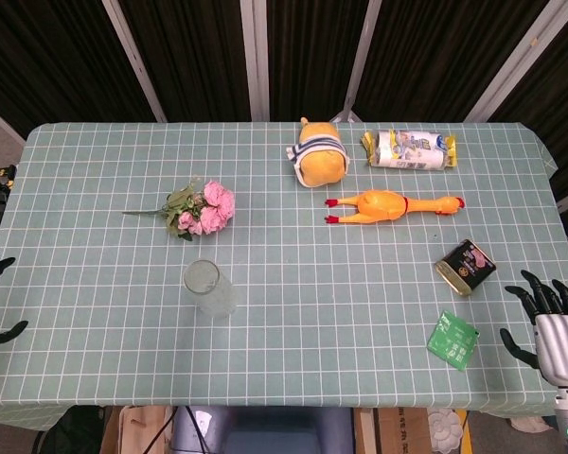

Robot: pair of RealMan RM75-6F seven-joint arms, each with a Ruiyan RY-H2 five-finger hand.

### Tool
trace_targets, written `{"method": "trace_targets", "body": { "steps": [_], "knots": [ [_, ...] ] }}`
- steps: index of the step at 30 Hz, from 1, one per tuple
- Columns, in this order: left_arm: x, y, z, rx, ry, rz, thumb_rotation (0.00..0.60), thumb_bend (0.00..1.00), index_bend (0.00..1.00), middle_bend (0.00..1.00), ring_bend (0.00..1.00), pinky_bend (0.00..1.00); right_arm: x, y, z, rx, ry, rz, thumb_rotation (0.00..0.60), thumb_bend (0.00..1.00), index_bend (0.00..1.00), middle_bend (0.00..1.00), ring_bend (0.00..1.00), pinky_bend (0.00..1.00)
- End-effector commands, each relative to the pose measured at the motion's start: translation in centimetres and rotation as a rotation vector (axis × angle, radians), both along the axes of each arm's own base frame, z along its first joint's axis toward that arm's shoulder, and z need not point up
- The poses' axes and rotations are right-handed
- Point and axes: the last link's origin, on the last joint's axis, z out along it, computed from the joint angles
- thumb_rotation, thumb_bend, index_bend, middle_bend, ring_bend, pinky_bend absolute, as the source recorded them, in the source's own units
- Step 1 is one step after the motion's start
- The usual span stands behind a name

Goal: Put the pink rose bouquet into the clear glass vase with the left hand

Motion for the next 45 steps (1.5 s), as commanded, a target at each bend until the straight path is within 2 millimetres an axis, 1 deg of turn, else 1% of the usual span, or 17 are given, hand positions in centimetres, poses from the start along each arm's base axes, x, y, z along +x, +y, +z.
{"method": "trace_targets", "body": {
  "steps": [1,2,4,6,8,10,12,15,17,22,23,28,33,37,39,43,45],
  "knots": [
    [0.9,4.4,2.2,-0.101,0.05,0.001,0.6,0.15,0.15,0.02,0.0,0.07,0.0,0.0,0.0,0.0,0.001,-0.002,0.6,0.33,0.26,0.12,0.17,0.09],
    [1.0,5.1,2.5,-0.107,0.065,0.001,0.6,0.15,0.15,0.02,0.0,0.06,-0.1,-0.1,0.0,0.0,0.002,-0.004,0.6,0.33,0.26,0.12,0.17,0.09],
    [1.6,7.0,3.4,-0.114,0.108,-0.001,0.6,0.15,0.14,0.01,0.0,0.06,-0.1,-0.1,-0.1,0.002,0.007,-0.007,0.6,0.33,0.26,0.12,0.17,0.09],
    [2.1,8.5,3.8,-0.124,0.128,0.002,0.6,0.15,0.13,0.01,0.0,0.06,-0.1,-0.1,-0.2,0.002,0.015,-0.01,0.6,0.33,0.26,0.12,0.17,0.09],
    [2.8,10.6,4.0,-0.146,0.124,0.013,0.6,0.15,0.12,0.01,0.0,0.06,0.0,-0.1,-0.3,-0.003,0.024,-0.014,0.6,0.33,0.26,0.12,0.17,0.09],
    [3.5,12.4,3.7,-0.16,0.125,0.002,0.6,0.15,0.12,0.01,0.0,0.06,0.1,-0.2,-0.4,-0.006,0.034,-0.016,0.6,0.33,0.26,0.12,0.17,0.09],
    [3.7,13.6,3.1,-0.18,0.13,0.006,0.6,0.15,0.12,0.01,0.0,0.06,0.1,-0.2,-0.6,-0.009,0.042,-0.02,0.6,0.33,0.26,0.12,0.17,0.09],
    [4.0,15.9,2.5,-0.204,0.157,0.022,0.6,0.15,0.12,0.01,0.0,0.06,0.2,-0.5,-0.9,-0.007,0.056,-0.027,0.6,0.33,0.26,0.12,0.17,0.09],
    [4.6,17.7,2.0,-0.215,0.151,0.034,0.6,0.15,0.12,0.01,0.0,0.06,0.2,-0.7,-1.1,-0.008,0.067,-0.032,0.6,0.33,0.26,0.12,0.17,0.09],
    [6.2,20.6,1.0,-0.24,0.142,0.027,0.6,0.15,0.12,0.01,0.0,0.06,0.3,-1.1,-1.5,-0.013,0.084,-0.048,0.6,0.33,0.26,0.12,0.17,0.09],
    [6.4,20.8,0.8,-0.244,0.143,0.026,0.6,0.15,0.12,0.01,0.0,0.06,0.3,-1.2,-1.5,-0.014,0.085,-0.049,0.6,0.33,0.26,0.12,0.17,0.09],
    [7.1,23.2,-1.3,-0.287,0.135,0.041,0.6,0.15,0.11,0.01,0.0,0.06,-0.2,-1.8,-1.7,-0.021,0.103,-0.078,0.6,0.33,0.26,0.12,0.17,0.09],
    [7.4,25.0,-4.5,-0.347,0.087,0.082,0.6,0.15,0.1,0.01,0.0,0.06,-0.8,-2.2,-1.8,-0.022,0.112,-0.107,0.6,0.33,0.26,0.12,0.17,0.09],
    [7.6,26.6,-7.2,-0.365,0.108,0.088,0.6,0.11,0.1,0.01,0.0,0.06,-1.1,-2.4,-1.6,-0.031,0.115,-0.126,0.6,0.33,0.26,0.12,0.17,0.09],
    [8.1,27.2,-8.3,-0.356,0.109,0.077,0.6,0.11,0.1,0.01,0.0,0.06,-1.3,-2.4,-1.6,-0.033,0.116,-0.132,0.6,0.33,0.26,0.12,0.17,0.09],
    [9.2,28.0,-11.3,-0.361,0.119,0.044,0.6,0.11,0.1,0.01,0.0,0.06,-1.4,-2.5,-1.6,-0.029,0.121,-0.139,0.6,0.33,0.26,0.12,0.17,0.09],
    [9.6,28.2,-12.3,-0.37,0.118,0.036,0.6,0.11,0.1,0.01,0.0,0.06,-1.4,-2.5,-1.6,-0.028,0.122,-0.142,0.6,0.33,0.26,0.12,0.17,0.09]
  ]
}}
